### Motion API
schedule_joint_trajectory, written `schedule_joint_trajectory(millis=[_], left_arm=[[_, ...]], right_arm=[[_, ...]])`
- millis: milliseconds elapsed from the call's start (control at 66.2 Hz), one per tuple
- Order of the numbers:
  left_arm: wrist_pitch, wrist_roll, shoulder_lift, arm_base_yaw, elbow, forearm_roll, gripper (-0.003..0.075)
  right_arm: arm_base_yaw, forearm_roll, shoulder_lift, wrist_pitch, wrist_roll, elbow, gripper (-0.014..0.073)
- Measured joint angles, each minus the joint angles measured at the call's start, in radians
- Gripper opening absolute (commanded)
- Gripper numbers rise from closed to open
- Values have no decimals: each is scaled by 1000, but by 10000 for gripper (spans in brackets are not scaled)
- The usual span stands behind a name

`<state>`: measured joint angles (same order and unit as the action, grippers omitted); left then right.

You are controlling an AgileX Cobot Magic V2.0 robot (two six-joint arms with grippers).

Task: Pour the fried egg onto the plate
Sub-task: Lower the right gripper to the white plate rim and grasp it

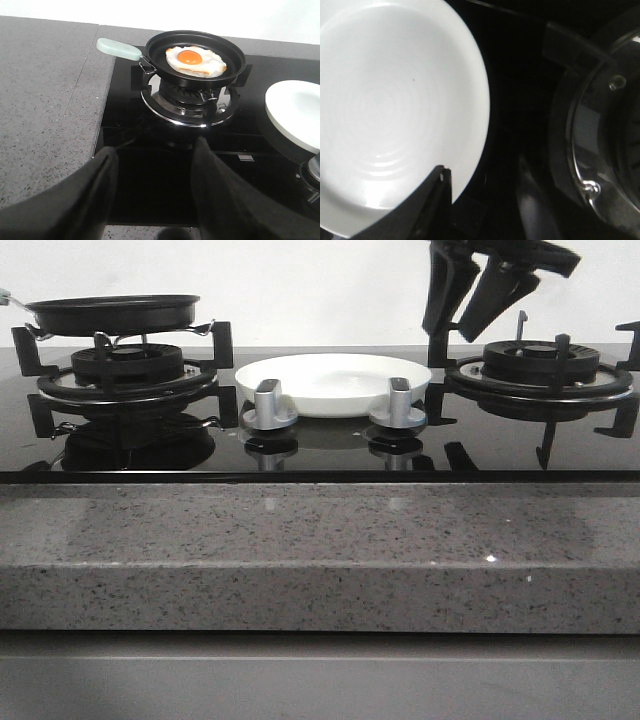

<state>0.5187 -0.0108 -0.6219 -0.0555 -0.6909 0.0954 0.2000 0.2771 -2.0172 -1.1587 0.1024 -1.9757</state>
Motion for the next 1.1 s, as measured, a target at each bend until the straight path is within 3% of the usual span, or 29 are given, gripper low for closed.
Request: schedule_joint_trajectory(millis=[227, 544, 891, 1102], left_arm=[[0, 0, 0, 0, 0, 0, 353], [0, 0, 0, 0, 0, 0, 353], [21, 0, 0, 0, 0, 0, 353], [21, 0, 0, 0, 0, 0, 353]], right_arm=[[0, 34, -113, -49, 0, -118, 314], [0, 79, -180, -68, 0, -142, 290], [0, 100, -191, -66, -2, -148, -1], [-4, 115, -193, -31, -8, -152, -109]])
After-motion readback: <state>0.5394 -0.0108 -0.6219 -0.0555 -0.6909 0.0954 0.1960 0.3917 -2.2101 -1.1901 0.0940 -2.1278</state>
